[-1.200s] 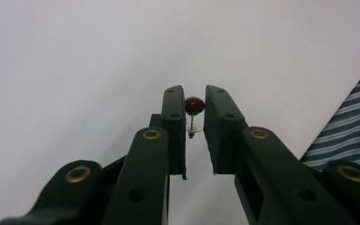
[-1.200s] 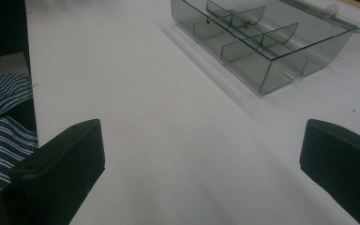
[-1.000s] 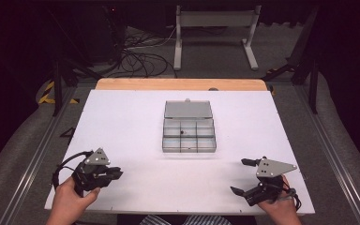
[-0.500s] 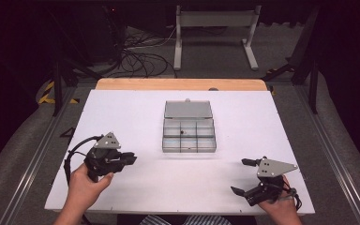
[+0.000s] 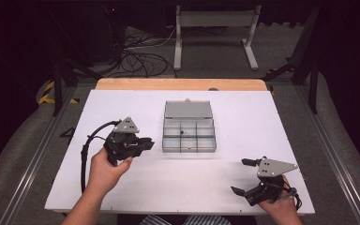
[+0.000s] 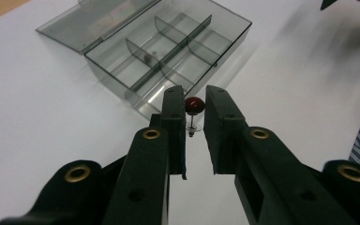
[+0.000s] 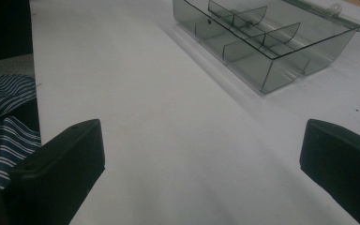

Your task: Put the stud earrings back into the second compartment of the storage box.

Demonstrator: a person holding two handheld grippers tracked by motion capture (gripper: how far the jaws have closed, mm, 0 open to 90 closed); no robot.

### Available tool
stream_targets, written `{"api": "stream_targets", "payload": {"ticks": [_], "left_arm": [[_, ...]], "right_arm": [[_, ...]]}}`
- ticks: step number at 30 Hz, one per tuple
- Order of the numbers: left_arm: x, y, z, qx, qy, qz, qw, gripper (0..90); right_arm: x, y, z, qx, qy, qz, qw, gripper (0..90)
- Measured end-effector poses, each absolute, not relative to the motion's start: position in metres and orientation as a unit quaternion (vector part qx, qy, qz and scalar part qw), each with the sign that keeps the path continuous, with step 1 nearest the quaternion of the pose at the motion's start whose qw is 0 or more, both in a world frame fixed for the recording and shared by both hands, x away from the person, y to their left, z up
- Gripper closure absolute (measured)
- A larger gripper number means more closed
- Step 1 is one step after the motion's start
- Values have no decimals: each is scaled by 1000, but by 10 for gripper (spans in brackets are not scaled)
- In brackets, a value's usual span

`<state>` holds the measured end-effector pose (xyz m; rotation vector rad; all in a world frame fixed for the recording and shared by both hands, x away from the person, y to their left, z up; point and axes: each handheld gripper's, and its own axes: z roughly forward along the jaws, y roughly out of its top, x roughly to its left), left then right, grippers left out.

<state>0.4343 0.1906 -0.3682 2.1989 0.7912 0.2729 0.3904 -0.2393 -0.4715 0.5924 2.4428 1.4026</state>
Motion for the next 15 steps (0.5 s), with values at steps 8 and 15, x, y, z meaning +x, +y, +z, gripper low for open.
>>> {"api": "stream_targets", "payload": {"ticks": [8,15], "left_arm": [[453,168,-365,856,299,97,410,788],[467,150,-368,852,288,99,427,787]], "right_arm": [[391,-240,-471,202,841,485,130,9],[391,-241,-471,201,841,486,128,9]]}}
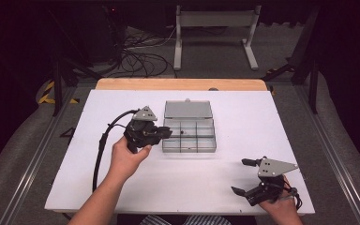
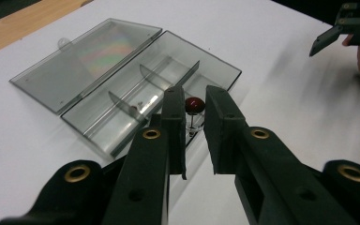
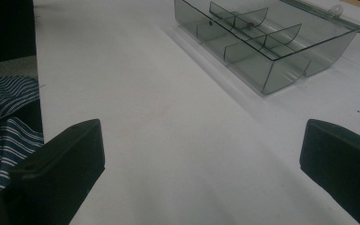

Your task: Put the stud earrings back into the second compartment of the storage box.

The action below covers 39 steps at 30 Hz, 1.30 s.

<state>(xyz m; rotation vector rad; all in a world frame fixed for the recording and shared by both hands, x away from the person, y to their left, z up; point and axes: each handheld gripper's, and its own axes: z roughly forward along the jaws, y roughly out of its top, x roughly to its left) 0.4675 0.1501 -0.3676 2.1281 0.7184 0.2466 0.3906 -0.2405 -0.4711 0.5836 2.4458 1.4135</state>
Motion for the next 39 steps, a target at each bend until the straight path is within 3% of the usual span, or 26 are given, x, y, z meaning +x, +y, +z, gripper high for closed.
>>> {"api": "stream_targets", "payload": {"ticks": [14,39], "left_arm": [[497,123,-393,841,287,111,445,786],[535,97,-448,846,319,107,414,784]], "right_arm": [[390,-242,-471,200,839,490,125,9],[389,-245,-471,196,838,495,121,9]]}}
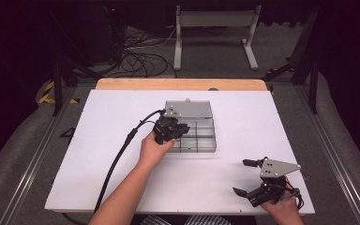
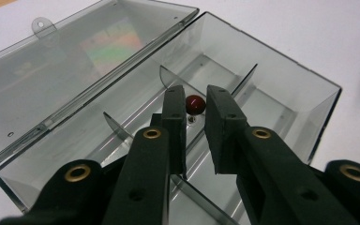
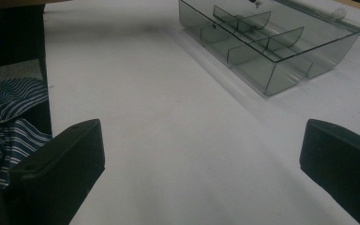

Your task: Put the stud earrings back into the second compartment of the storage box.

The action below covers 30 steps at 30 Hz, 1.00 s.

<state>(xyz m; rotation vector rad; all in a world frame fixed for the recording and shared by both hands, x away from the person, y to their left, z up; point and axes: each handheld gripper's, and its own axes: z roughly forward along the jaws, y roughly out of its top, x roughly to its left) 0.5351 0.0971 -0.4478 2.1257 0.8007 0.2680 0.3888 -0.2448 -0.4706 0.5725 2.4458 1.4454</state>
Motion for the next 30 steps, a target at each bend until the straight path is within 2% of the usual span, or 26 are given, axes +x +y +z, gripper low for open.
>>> {"api": "stream_targets", "payload": {"ticks": [14,18,24,30], "left_arm": [[540,96,-454,844,327,114,409,773],[539,97,-452,840,331,116,414,629],[529,102,-441,838,320,120,426,536],[512,116,-423,828,312,134,446,479]], "right_arm": [[388,-245,-471,197,837,496,120,9],[389,-245,-471,197,837,496,120,9],[388,-246,-470,198,835,498,122,9],[389,-246,-470,200,835,497,123,9]]}}
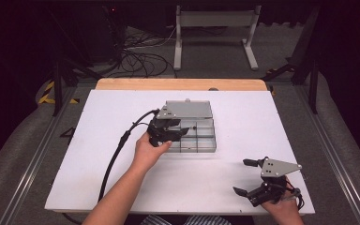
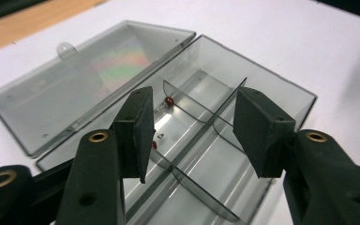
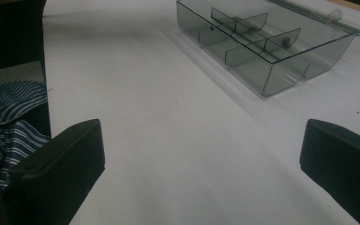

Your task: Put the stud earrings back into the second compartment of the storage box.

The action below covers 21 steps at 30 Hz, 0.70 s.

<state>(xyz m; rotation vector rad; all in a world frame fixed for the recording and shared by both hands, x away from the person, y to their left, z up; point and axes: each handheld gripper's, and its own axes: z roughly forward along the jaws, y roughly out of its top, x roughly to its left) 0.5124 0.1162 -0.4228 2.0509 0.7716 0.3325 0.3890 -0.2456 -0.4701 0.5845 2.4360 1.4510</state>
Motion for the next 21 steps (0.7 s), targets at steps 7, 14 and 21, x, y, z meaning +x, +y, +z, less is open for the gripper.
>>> {"api": "stream_targets", "payload": {"ticks": [7,14,21], "left_arm": [[491,138,-403,823,307,139,457,445],[464,159,-388,814,299,153,474,404],[438,177,-380,812,286,171,479,373]], "right_arm": [[389,-245,-470,201,835,496,124,9],[389,-245,-470,201,835,497,122,9],[389,-246,-470,202,834,498,123,8]]}}
